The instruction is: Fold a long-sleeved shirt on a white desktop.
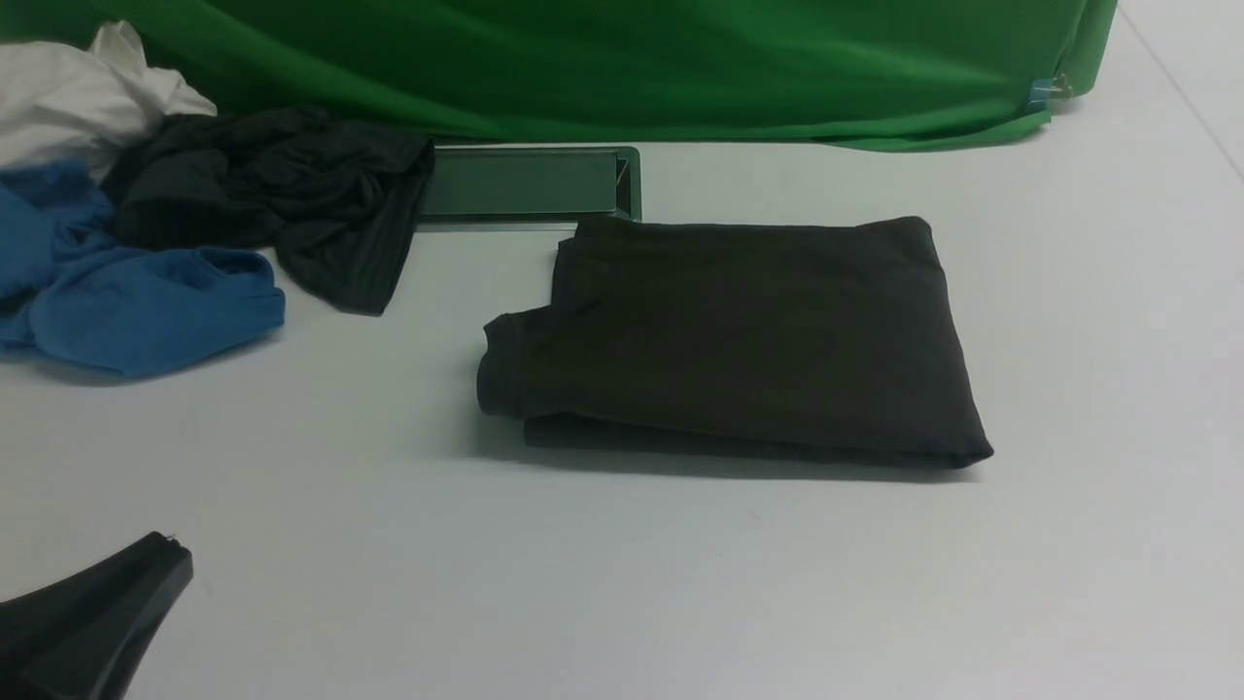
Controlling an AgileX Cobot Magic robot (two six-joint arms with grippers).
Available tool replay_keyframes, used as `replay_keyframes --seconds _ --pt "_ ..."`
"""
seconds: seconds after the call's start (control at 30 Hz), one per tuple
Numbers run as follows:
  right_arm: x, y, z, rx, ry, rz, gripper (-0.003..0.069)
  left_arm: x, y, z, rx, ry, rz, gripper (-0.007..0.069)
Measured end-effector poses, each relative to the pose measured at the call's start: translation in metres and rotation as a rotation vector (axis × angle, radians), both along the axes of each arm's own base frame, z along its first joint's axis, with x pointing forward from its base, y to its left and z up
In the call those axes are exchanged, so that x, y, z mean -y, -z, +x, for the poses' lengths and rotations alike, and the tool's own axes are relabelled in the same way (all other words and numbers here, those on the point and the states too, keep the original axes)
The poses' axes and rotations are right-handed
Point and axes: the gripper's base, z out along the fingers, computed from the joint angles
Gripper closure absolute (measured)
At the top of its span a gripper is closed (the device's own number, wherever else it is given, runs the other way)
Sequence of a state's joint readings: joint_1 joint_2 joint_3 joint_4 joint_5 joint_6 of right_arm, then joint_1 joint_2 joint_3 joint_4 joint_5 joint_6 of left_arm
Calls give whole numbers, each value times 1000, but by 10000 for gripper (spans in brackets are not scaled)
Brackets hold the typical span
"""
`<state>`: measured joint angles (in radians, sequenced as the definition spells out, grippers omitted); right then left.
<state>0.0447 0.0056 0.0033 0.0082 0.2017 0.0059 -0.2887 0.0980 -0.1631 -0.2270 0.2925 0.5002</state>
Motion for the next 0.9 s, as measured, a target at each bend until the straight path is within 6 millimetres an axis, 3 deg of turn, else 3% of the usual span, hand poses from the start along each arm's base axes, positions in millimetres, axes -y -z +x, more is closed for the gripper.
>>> replay_keyframes --seconds 0.9 --pt "0 6 -1 -51 0 0 601 0 0 0 1 -1 14 604"
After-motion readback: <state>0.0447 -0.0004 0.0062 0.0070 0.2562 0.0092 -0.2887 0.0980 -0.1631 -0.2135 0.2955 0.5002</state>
